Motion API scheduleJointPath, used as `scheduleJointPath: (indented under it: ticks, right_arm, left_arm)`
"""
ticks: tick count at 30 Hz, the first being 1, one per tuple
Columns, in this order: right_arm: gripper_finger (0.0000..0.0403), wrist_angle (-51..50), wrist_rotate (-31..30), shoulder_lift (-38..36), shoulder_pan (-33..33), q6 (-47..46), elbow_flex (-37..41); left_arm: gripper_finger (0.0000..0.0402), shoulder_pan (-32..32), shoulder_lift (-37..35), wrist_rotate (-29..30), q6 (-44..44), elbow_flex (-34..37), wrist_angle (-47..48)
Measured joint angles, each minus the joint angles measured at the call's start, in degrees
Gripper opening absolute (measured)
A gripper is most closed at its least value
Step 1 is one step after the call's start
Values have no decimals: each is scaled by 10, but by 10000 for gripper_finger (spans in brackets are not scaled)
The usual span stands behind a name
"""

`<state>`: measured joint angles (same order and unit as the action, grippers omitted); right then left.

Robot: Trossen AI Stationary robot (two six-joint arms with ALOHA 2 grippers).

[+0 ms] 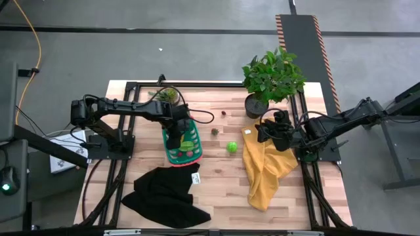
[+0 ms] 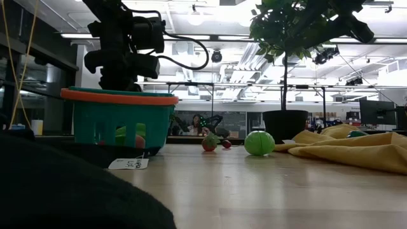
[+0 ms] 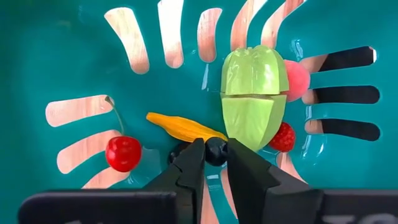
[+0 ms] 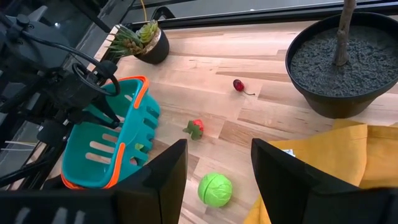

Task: Pick and placing Produce into tupperware
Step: Put the blueberry in the green basket, then put the green cabbage in the green basket

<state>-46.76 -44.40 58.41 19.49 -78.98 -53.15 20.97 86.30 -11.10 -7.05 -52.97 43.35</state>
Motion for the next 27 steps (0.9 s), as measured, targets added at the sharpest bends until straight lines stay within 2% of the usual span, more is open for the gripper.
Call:
scheduleJointPath:
  ticks: [10,22,27]
  right_arm:
    - [169,0,0,0,0,1,0]
    - [169,3,2,0,0,9,0]
    - [169,3,3,0,0,9,0]
  left_arm:
    - [106,0,0,0,0,0,1]
    - [110,0,0,-5,2,-1,2]
    - [111,0,0,-16,0,-24,13]
